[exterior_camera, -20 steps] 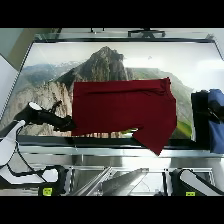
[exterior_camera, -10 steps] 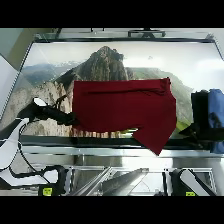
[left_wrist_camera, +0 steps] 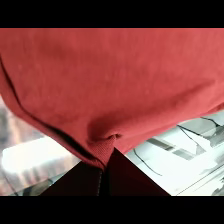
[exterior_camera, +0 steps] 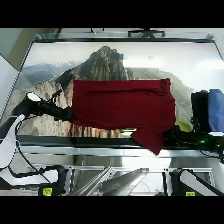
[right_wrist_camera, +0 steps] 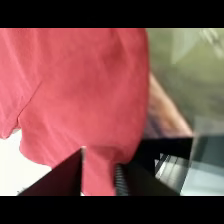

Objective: Fold the shirts.

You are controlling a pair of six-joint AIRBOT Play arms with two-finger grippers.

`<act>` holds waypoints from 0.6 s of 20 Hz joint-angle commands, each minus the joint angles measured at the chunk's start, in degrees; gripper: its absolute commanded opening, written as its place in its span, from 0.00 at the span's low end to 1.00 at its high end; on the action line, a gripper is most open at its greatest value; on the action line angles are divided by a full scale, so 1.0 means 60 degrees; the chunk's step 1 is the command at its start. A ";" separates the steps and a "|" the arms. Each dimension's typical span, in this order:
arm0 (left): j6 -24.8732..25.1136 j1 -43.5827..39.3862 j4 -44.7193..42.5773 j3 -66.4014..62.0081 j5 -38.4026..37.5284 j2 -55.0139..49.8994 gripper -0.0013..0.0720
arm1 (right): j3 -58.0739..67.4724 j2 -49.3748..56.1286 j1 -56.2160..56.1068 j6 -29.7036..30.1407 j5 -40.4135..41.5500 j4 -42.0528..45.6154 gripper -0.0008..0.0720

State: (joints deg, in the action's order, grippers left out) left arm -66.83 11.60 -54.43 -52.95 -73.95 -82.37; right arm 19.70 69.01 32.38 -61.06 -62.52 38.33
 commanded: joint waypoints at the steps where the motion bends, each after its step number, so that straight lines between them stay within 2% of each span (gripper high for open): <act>1: 0.0146 0.0277 0.0011 -0.0029 -0.0415 0.0007 0.04 | 0.0011 0.0168 -0.0284 0.1147 -0.0142 -0.1155 0.20; 2: 0.0149 0.0463 0.0011 -0.0029 -0.0594 0.0007 0.04 | 0.0164 0.0007 -0.0284 0.1151 -0.0514 -0.1158 0.03; 3: 0.0157 0.0736 0.0007 -0.0029 -0.0841 0.0011 0.04 | 0.0346 -0.0193 -0.0280 0.1016 -0.0699 -0.1067 0.03; 5: 0.0146 0.1461 0.0004 -0.0029 -0.1333 0.0011 0.04 | 0.0739 -0.0729 -0.0273 0.0044 -0.0597 -0.0630 0.03; 7: 0.0117 0.2153 0.0091 -0.0029 -0.1570 0.0011 0.04 | 0.1195 -0.1239 -0.0273 -0.0525 -0.0393 -0.0433 0.03; 8: 0.0047 0.2346 0.0233 -0.0029 -0.1643 0.0011 0.04 | 0.1464 -0.1406 -0.0288 -0.0605 -0.0452 -0.0656 0.03; 10: 0.0135 0.2408 0.1093 -0.0087 -0.1698 0.0007 0.04 | 0.2157 -0.1581 -0.0452 -0.0135 -0.0667 -0.1891 0.03; 12: 0.0193 0.2124 0.1348 -0.0794 -0.1716 -0.0098 0.04 | 0.2998 -0.1479 -0.1005 -0.0040 -0.0335 -0.2623 0.03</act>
State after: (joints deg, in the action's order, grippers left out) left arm -66.11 24.27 -49.93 -54.59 -83.22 -82.50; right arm 31.90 60.88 29.04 -61.91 -65.63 29.36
